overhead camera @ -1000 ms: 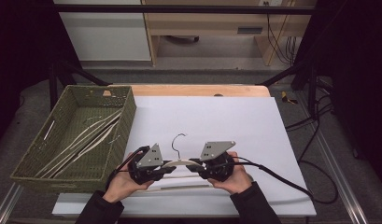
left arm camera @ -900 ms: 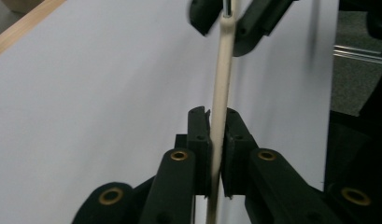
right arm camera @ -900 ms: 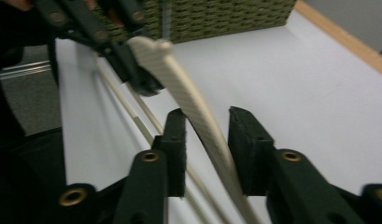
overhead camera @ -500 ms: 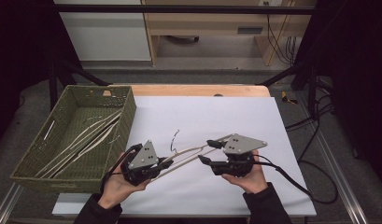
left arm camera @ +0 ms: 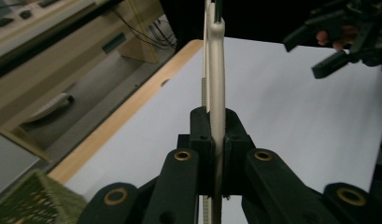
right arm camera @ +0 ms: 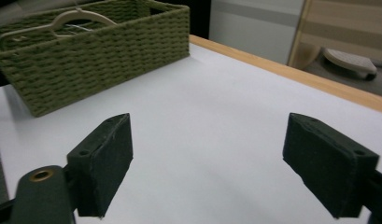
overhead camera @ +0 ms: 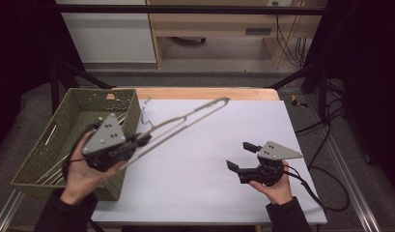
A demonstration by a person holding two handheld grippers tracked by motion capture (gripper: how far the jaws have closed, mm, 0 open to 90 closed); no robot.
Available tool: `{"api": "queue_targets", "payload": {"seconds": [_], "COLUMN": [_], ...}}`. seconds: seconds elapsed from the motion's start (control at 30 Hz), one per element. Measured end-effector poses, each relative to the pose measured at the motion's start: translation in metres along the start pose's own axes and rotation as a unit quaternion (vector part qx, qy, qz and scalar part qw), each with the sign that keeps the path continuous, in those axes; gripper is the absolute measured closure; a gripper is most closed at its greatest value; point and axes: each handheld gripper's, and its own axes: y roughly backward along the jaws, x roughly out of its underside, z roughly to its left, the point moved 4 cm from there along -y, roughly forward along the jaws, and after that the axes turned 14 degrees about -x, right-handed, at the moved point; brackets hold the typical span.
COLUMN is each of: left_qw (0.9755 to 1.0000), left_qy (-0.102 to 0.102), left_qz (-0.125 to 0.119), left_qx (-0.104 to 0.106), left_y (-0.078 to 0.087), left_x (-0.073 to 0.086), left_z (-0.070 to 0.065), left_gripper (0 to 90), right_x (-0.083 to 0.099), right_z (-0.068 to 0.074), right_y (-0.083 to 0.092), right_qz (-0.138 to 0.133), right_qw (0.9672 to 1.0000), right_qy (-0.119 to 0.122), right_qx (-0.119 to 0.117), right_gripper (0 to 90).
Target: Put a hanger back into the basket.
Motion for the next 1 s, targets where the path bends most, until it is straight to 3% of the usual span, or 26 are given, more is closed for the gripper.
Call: {"api": "queue_targets", "payload": {"seconds": [0.17,0.37,0.47,0.6,0.7,0.9,1.0], "left_qw": [0.9991,0.9959,0.9929,0.9870,0.9833,0.9738,0.9721], "left_qy": [0.004,0.021,0.018,0.025,0.041,0.058,0.064], "left_qz": [0.007,0.016,0.029,0.051,0.053,0.092,0.108], "left_qx": [-0.042,-0.086,-0.114,-0.150,-0.169,-0.200,-0.198], "left_y": [0.014,0.029,0.029,0.027,0.025,0.016,0.011], "left_x": [0.003,0.020,0.033,0.055,0.075,0.122,0.143], "left_z": [0.045,0.097,0.119,0.146,0.160,0.175,0.174], "left_gripper": [85.8,85.7,85.7,85.7,85.7,85.7,85.7], "right_x": [0.014,0.023,0.025,0.025,0.026,0.028,0.028], "right_z": [-0.009,-0.015,-0.016,-0.015,-0.016,-0.016,-0.016], "right_y": [0.003,0.004,0.002,0.001,0.001,-0.001,-0.001], "right_qz": [0.014,0.024,0.028,0.029,0.029,0.034,0.036], "right_qw": [0.9996,0.9988,0.9988,0.9987,0.9987,0.9985,0.9984], "right_qy": [-0.024,-0.037,-0.035,-0.037,-0.037,-0.039,-0.039], "right_qx": [0.009,0.020,0.019,0.020,0.020,0.018,0.018], "right_gripper": [12.9,10.5,10.2,10.2,10.2,10.2,10.2]}}
